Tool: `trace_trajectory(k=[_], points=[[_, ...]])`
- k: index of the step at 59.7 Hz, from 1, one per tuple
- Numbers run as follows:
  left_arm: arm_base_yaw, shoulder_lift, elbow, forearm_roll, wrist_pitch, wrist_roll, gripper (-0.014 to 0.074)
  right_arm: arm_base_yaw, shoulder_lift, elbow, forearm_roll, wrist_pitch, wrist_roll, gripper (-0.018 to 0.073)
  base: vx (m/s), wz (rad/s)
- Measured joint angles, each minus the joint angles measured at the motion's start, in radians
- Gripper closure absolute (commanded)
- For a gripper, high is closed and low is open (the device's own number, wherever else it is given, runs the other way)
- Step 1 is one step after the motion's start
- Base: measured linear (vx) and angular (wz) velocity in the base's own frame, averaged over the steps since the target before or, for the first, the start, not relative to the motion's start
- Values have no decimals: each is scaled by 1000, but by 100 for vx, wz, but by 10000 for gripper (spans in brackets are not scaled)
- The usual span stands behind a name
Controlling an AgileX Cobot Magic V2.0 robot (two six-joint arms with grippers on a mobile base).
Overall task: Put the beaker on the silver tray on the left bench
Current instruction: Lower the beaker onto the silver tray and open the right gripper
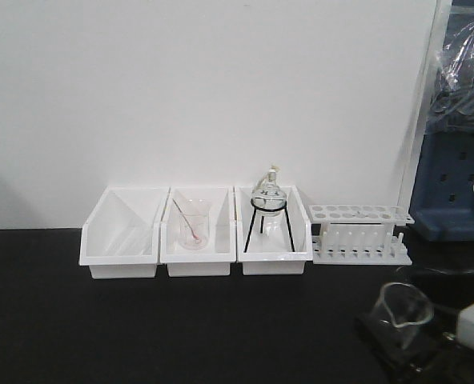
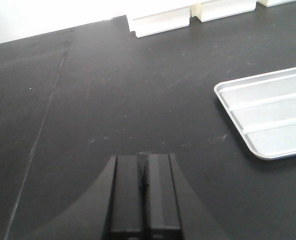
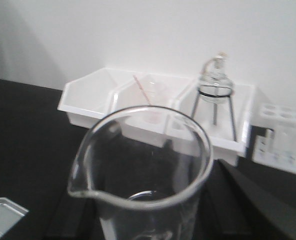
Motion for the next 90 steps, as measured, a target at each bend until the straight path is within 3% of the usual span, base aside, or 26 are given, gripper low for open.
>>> trace_trajectory(k=[10,20,31,41,51,63,74,81,90], points=[[0,0,0,0,0,0,595,0,250,-154,-269,-154,90,571,0,0],[0,0,0,0,0,0,595,59,457,-292,-403,-158,153,571,0,0],[0,0,0,0,0,0,595,196,663,-416,-420,-174,159,571,0,0],[0,0,0,0,0,0,595,275,808,-478,-423,-176,139,571,0,0],[0,0,0,0,0,0,595,326,904,-520,-417,-176,81,567,0,0],[0,0,0,0,0,0,595,337,982,-539,-322,-175,68,543,0,0],[0,0,0,0,0,0,595,337,1001,-541,-292,-172,63,429,0,0],[0,0,0,0,0,0,595,337,1001,-542,-290,-171,61,302,0,0],[0,0,0,0,0,0,595,337,1001,-542,-290,-171,61,71,0,0]])
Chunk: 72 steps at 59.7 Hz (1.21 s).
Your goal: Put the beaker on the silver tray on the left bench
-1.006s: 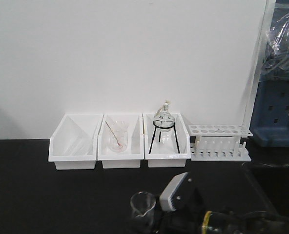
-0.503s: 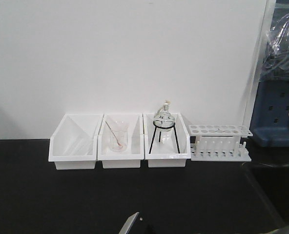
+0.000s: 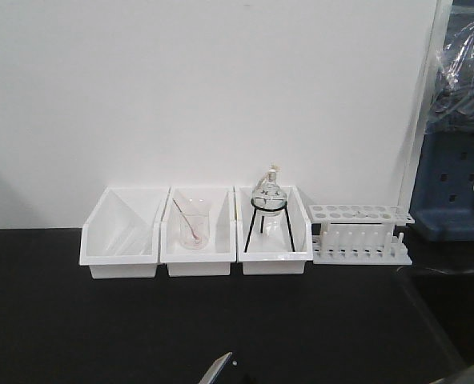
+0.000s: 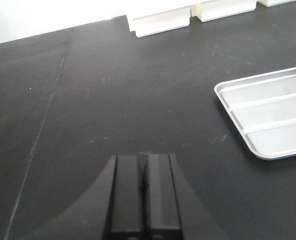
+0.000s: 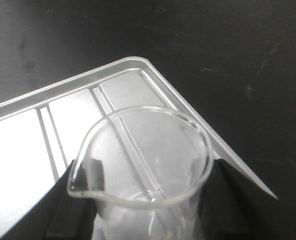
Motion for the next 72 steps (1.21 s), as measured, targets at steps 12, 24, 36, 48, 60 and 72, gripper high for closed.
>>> trace_trajectory(k=[12,24,36,48,60,72], points=[[0,0,0,0,0,0,595,0,0,0,0,1,0,-122,0,0],[0,0,0,0,0,0,595,0,-60,0,0,19,0,-115,0,0],[0,0,0,0,0,0,595,0,-244,0,-13,53,52,-48,0,0],[0,0,0,0,0,0,595,0,-502,0,-78,230,219,270,0,0],[0,0,0,0,0,0,595,0,-815,18,-74,725,319,575,0,0],[0,0,0,0,0,0,595,0,-1077,192,-63,903,314,573,0,0]])
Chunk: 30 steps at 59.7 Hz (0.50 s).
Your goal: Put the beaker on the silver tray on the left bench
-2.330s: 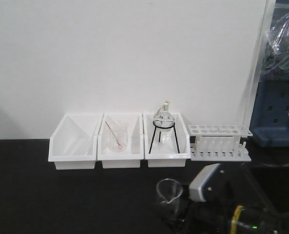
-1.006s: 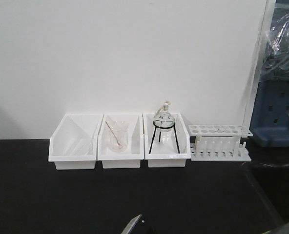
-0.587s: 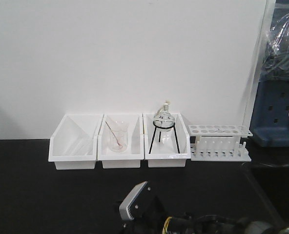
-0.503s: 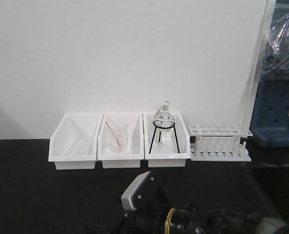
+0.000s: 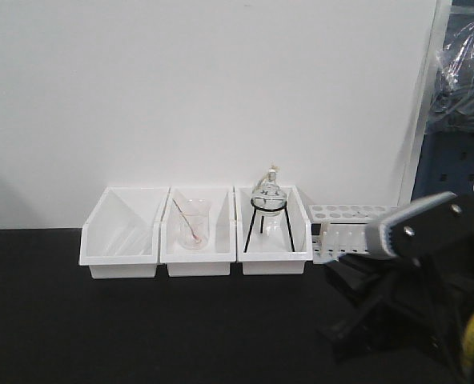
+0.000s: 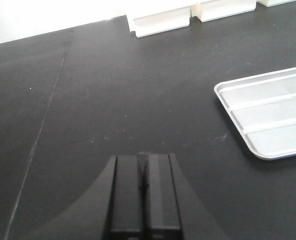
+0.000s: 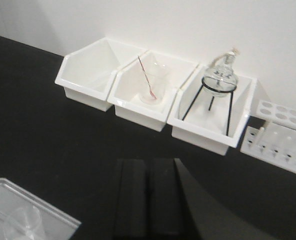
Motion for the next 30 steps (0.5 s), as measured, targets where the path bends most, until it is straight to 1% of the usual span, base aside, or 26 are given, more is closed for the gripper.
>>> trace_trajectory(k=[6,14,30], points=[[0,0,0,0,0,0,595,0,-106,94,-10,34,-1,573,0,0],[0,0,0,0,0,0,595,0,-218,177,-22,54,-2,573,0,0],[0,0,0,0,0,0,595,0,-336,272,-23,61,-2,573,0,0]])
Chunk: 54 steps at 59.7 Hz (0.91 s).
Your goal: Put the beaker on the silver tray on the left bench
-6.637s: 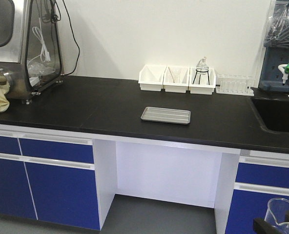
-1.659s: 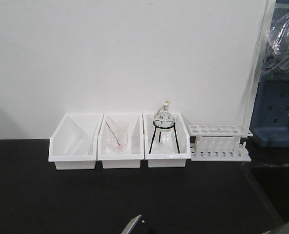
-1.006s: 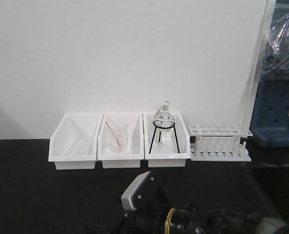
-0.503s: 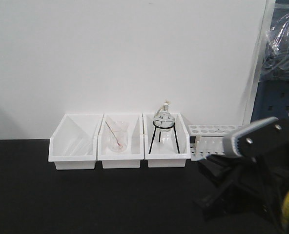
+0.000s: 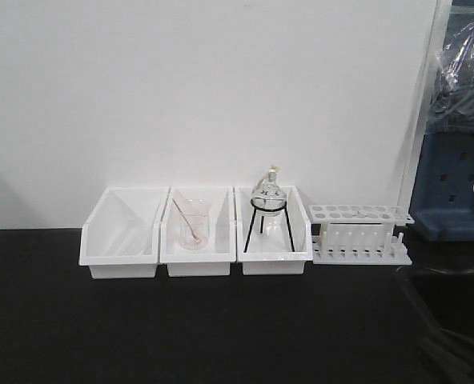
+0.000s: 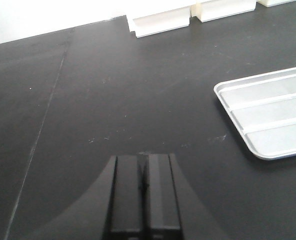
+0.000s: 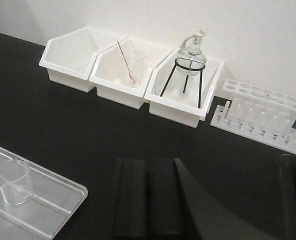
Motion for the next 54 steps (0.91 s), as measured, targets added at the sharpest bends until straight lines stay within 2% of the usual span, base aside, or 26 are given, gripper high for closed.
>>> trace_trajectory(k=[15,20,23,26,31,38,42,45,54], points=[[0,0,0,0,0,0,595,0,-3,6,0,1,0,570,0,0],[0,0,0,0,0,0,595,0,3,6,37,-5,-6,570,0,0],[0,0,0,0,0,0,595,0,11,6,99,-10,-37,570,0,0],[0,0,0,0,0,0,595,0,16,8,199,-13,-112,570,0,0],[0,0,0,0,0,0,595,-5,22,27,395,-30,-343,570,0,0],[0,0,0,0,0,0,595,-56,-1,103,736,-107,-639,570,0,0],[0,0,0,0,0,0,595,-91,-43,182,865,-176,-742,570,0,0],[0,0,0,0,0,0,595,-113,-97,236,910,-226,-778,570,0,0],[0,0,0,0,0,0,595,-221,-296,375,933,-303,-805,570,0,0]])
